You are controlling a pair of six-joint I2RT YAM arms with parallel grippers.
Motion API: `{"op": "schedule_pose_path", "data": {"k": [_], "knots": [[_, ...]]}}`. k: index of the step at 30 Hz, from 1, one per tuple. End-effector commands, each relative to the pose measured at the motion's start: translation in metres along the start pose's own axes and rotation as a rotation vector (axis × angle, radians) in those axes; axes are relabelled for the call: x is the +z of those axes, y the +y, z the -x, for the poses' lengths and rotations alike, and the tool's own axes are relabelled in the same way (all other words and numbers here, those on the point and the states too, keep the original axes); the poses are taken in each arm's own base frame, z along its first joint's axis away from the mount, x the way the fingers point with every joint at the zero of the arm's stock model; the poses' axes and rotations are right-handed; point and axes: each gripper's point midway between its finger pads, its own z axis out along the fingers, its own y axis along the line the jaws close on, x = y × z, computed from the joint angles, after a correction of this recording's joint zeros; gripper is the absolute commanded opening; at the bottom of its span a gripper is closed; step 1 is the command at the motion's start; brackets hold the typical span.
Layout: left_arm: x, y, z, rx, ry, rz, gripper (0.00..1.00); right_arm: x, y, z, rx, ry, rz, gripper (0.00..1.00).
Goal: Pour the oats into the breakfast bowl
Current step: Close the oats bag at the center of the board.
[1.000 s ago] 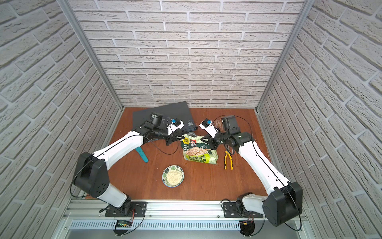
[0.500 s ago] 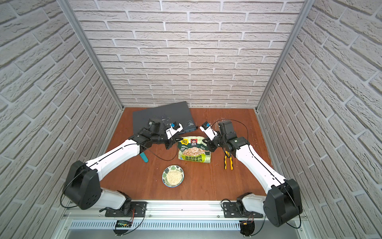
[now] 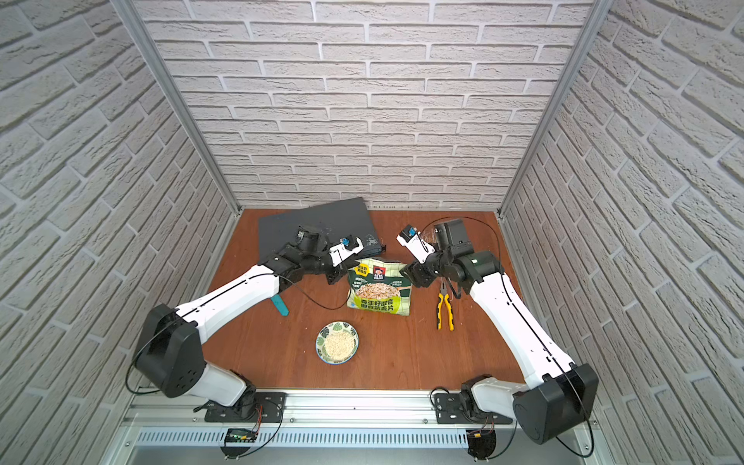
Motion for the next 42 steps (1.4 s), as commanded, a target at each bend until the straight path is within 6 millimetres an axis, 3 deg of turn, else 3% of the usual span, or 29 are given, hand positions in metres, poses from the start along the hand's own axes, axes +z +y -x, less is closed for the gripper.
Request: {"op": "schedule_pose_path", "data": {"k": [1,8,14,24,36,42], "knots": [[0.0,0.009,0.026,0.071,-0.081,0.035,0.0,0.001,0.026,0.0,-0.067,0.041,0.103,0.8],[-0.004,0.008,0.033,0.095,-0.119,0.034,0.0,0.029,0.026,0.012,-0.108,0.116,0.158,0.94],[-0.007,0.005,0.036,0.105,-0.15,0.038,0.0,0.054,0.025,0.019,-0.152,0.178,0.21,0.91],[-0.01,0.003,0.032,0.091,-0.154,0.051,0.0,0.087,0.039,0.01,-0.159,0.265,0.291,0.61],[-0.006,0.006,0.023,0.033,-0.169,0.074,0.0,0.089,0.031,-0.003,-0.197,0.349,0.238,0.04],[-0.007,0.007,0.019,0.011,-0.173,0.073,0.0,0.077,0.02,-0.006,-0.231,0.341,0.147,0.06]]}}
